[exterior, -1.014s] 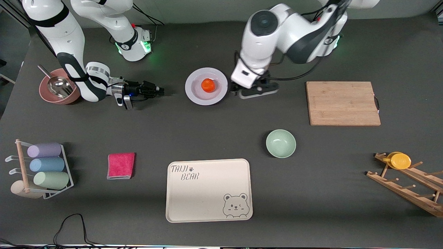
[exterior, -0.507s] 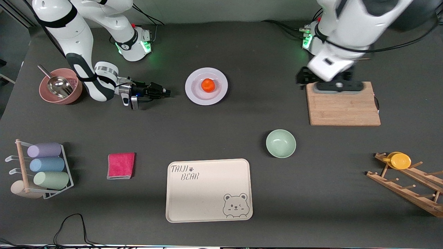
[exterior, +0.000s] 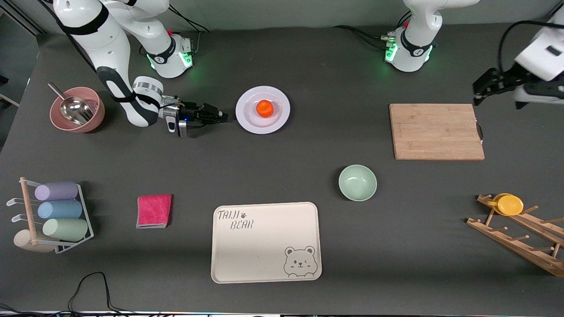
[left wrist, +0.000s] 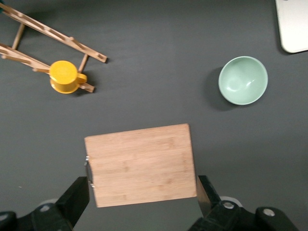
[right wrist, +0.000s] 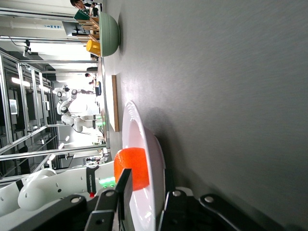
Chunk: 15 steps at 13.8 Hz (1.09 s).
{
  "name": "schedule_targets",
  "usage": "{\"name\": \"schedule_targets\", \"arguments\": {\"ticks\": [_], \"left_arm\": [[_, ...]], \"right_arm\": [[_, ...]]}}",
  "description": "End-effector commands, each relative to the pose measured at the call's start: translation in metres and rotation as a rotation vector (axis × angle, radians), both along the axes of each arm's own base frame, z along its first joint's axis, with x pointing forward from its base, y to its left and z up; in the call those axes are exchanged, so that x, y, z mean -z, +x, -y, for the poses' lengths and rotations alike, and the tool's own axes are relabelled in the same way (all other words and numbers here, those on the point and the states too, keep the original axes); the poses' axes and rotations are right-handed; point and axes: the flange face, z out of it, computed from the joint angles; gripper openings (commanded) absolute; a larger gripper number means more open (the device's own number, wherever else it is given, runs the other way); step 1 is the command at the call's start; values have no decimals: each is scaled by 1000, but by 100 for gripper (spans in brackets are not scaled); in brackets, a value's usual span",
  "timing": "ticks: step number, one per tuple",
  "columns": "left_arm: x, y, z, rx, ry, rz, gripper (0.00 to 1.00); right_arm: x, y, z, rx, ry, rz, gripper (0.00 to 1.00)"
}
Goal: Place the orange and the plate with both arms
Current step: 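Raise the left gripper while the right gripper reaches the plate rim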
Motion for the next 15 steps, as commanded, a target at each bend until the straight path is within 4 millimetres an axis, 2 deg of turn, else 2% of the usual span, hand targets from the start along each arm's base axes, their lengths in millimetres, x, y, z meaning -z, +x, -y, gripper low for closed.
{"name": "schedule_targets", "arguments": {"ticks": [1, 5, 11, 13, 15], "left_arm": [[4, -7, -19, 29, 2, -23, 100], [8, -9, -23, 18, 2, -48, 100], [11, -16, -29, -14, 4, -101, 100], [7, -17, -35, -26, 12, -97, 100], [11, -14, -32, -46, 18, -103, 100]], "right_arm": [[1, -5, -19, 15, -11, 16, 33], [1, -9, -32, 3, -31, 17, 33], [8, -15, -30, -17, -43, 50, 33], [11, -18, -30, -23, -46, 54, 33], [12, -19, -31, -27, -46, 54, 33]]}}
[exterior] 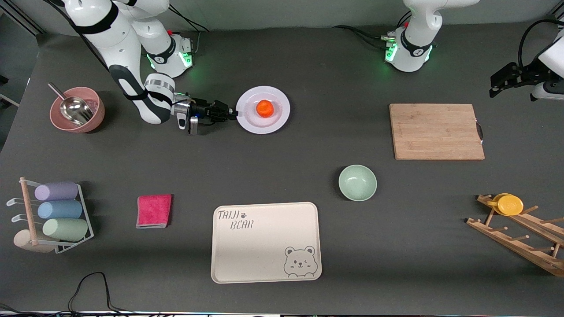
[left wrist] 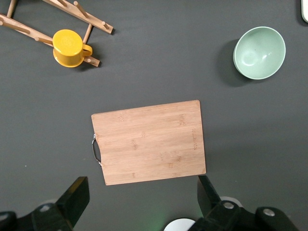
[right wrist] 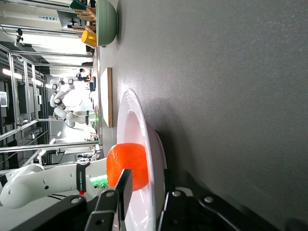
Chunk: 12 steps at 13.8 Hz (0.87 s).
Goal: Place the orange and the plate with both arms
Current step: 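Grip the white plate rim with the right gripper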
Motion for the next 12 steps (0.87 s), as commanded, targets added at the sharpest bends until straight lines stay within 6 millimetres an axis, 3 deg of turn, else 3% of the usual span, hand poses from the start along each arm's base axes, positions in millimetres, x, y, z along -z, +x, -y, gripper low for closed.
{"name": "schedule_targets", "arguments": {"ticks": [1, 3, 8, 12], "left_arm": [[0, -2, 4, -48, 27, -14, 100], [-4, -6, 2, -56, 35, -17, 100], [-6, -12, 3, -55, 37, -38, 100], [-5, -11, 2, -58, 37, -40, 100]], "right_arm": [[6, -7, -5, -4, -11, 15, 33], [6, -8, -7, -8, -9, 15, 30], [6, -10, -12, -20, -2, 14, 4], [5, -10, -12, -20, -2, 15, 0]]}}
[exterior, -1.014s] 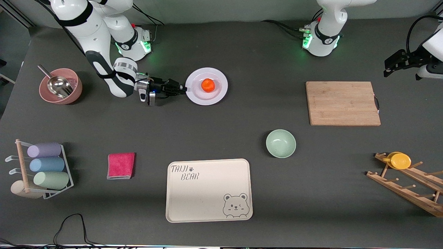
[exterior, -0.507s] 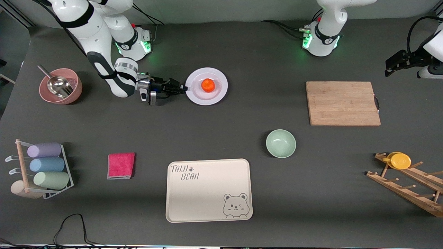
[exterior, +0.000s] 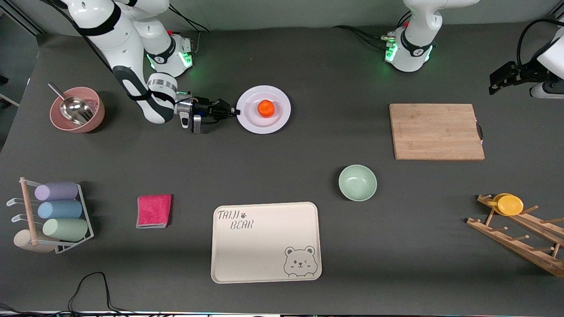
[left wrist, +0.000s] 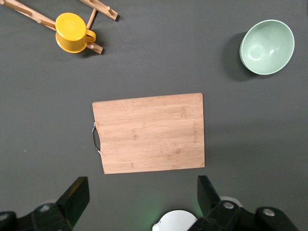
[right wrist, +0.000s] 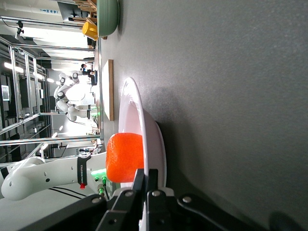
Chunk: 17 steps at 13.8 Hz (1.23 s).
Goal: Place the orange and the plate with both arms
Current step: 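Grip the white plate rim with the right gripper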
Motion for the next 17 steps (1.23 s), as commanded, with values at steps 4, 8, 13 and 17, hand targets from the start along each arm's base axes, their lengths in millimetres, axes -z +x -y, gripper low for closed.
{"name": "schedule_targets", "arguments": {"ticks": [4, 8, 13, 17], "left_arm": [[-6, -6, -3, -21, 20, -5, 100], [-8, -6, -4, -20, 31, 1, 100], [-7, -7, -7, -23, 30, -5, 100], [-7, -7, -8, -25, 29, -8, 100]], "right_arm": [[0, 1, -5, 18, 9, 11, 0], [-9, 7, -10, 35, 60, 1, 0], [-28, 19, -17, 49, 123, 8, 0], [-43, 27, -21, 58, 201, 24, 0]]}}
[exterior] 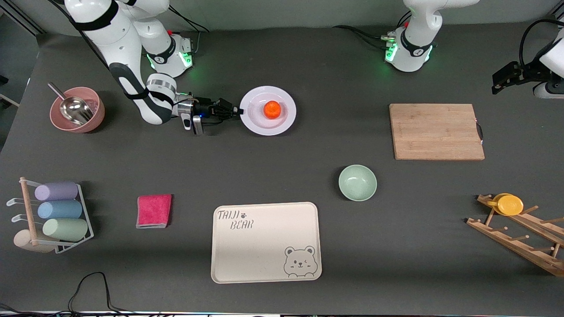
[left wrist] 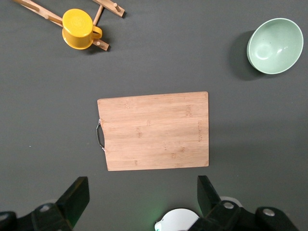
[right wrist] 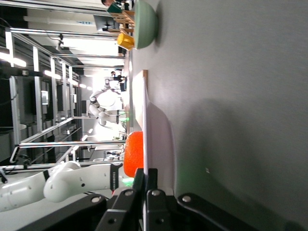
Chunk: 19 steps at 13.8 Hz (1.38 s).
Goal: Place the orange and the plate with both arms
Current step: 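Grip the white plate rim with the right gripper, then carry the plate with the right gripper onto the bear tray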
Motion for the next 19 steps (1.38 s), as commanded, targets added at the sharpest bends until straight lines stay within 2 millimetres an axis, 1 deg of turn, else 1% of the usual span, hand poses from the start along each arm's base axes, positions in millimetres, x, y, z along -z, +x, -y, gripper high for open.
{"name": "schedule_targets", "arguments": {"ticks": [1, 7, 8, 11, 12, 13, 14, 16, 17, 18, 19], "left_arm": [[-7, -7, -1, -9, 12, -6, 100], [-6, -7, -3, -13, 15, -8, 100], [-6, -7, -3, -14, 13, -12, 100], [-5, -8, -2, -11, 15, -17, 100], [-6, -7, 0, -6, 14, -14, 100], [-5, -7, 1, -5, 13, -15, 100], [-6, -7, 2, -3, 13, -12, 100], [-5, -6, 7, 6, 14, -12, 100], [-5, -6, 4, 2, 14, -11, 100], [-5, -6, 2, -3, 14, -8, 100], [-6, -6, 4, 0, 14, -6, 100]], "right_arm": [[-26, 11, -3, 30, 58, -8, 0], [-90, 38, -12, 39, 143, -32, 0], [-95, 42, -12, 41, 149, -40, 0], [-106, 73, -17, 55, 167, -43, 0], [-110, 87, -19, 55, 173, -57, 0], [-115, 104, -16, 37, 164, -67, 0], [-120, 127, -10, 29, 153, -73, 0], [-129, 175, 3, 17, 131, -81, 0], [-130, 199, 10, 13, 121, -88, 0], [-127, 227, 23, 15, 105, -84, 0], [-127, 251, 28, 12, 94, -93, 0]]}}
